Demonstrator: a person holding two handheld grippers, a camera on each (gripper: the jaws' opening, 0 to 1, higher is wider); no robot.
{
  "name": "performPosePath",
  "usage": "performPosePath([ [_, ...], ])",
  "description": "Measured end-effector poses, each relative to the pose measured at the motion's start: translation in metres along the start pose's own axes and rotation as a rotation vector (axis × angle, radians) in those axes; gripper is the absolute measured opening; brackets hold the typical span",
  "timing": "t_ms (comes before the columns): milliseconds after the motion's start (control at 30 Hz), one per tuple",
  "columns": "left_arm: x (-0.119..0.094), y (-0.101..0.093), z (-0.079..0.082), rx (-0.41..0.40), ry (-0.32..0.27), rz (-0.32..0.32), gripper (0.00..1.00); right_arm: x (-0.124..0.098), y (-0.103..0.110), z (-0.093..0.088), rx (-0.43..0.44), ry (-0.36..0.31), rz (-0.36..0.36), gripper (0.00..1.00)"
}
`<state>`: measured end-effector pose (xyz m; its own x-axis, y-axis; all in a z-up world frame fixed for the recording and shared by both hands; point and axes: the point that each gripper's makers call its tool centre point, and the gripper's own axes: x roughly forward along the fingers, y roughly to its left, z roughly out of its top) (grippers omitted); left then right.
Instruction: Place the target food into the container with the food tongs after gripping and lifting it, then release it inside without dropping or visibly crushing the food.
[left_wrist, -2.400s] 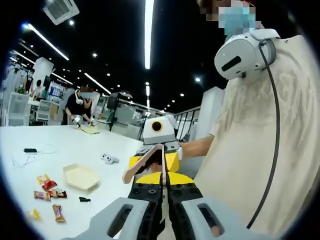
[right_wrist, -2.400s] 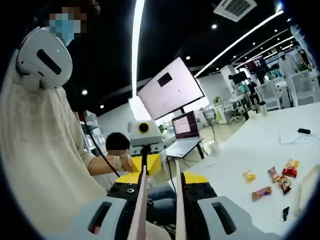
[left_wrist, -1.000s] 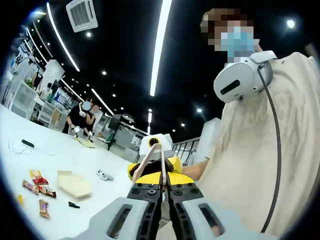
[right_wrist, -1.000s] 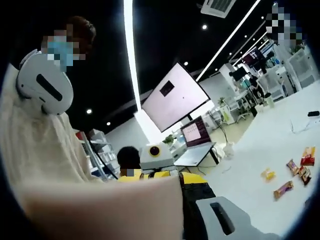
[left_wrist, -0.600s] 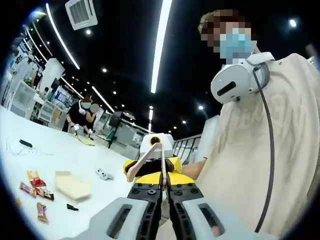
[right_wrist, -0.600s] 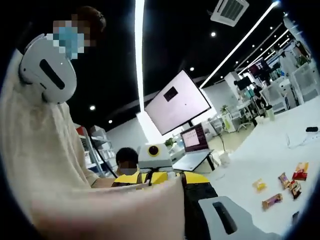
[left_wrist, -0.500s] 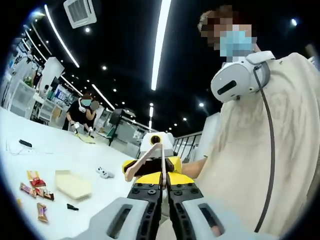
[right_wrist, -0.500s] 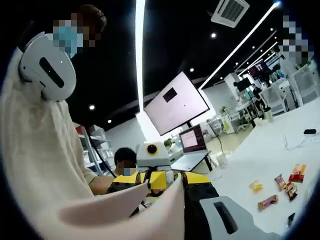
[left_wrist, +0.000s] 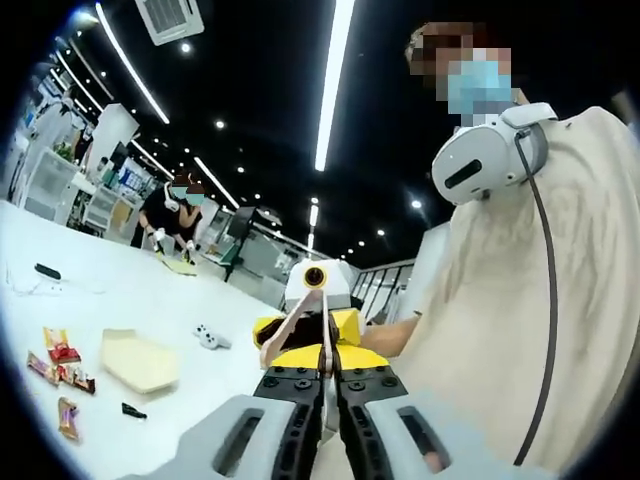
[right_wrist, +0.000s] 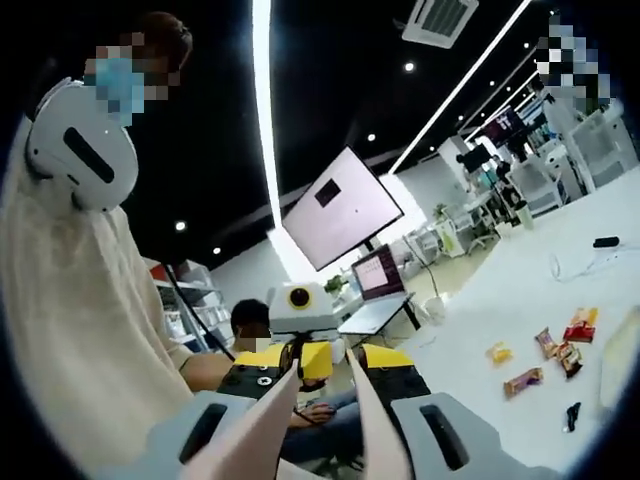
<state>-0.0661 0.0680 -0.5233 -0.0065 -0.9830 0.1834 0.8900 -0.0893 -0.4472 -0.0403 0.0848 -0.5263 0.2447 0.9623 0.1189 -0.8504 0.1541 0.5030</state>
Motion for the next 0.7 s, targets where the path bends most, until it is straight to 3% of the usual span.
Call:
performPosePath([
  [67,0.002,0.003,-0.001,-0.021,-0.003,0.011,0.07,-0.005,-0.004,0.002,0.007,-0.004,-0.010,0.27],
  [133,0.003,0.013,-0.001,-0.039,-0.020,0.080,0.17,-0.017,-0.014,0.007,0.025,-0.023,-0.038,0.27],
  [167,0.003,0.013,-0.001,-0.050,-0.024,0.082,0.18,-0.019,-0.015,0.008,0.025,-0.024,-0.043,0.27],
  [267,0.003,0.017,-0.003,-0.039,-0.022,0.122,0.17,-0.032,-0.032,0.000,0.009,0.024,-0.098,0.27],
  [400,0.003,0.026,-0.010,-0.017,0.003,0.193,0.17,-0.038,-0.037,-0.004,0.007,0.034,-0.100,0.28],
  [533,-0.001,0.034,-0.014,-0.009,0.008,0.254,0.16,-0.040,-0.056,-0.018,-0.017,0.101,-0.175,0.28],
  [633,-0.012,0.045,-0.019,0.015,0.026,0.309,0.11,-0.038,-0.068,-0.023,-0.024,0.119,-0.222,0.28],
  [700,-0.023,0.053,-0.019,0.084,0.044,0.346,0.02,-0.036,-0.078,-0.023,-0.014,0.115,-0.256,0.28],
])
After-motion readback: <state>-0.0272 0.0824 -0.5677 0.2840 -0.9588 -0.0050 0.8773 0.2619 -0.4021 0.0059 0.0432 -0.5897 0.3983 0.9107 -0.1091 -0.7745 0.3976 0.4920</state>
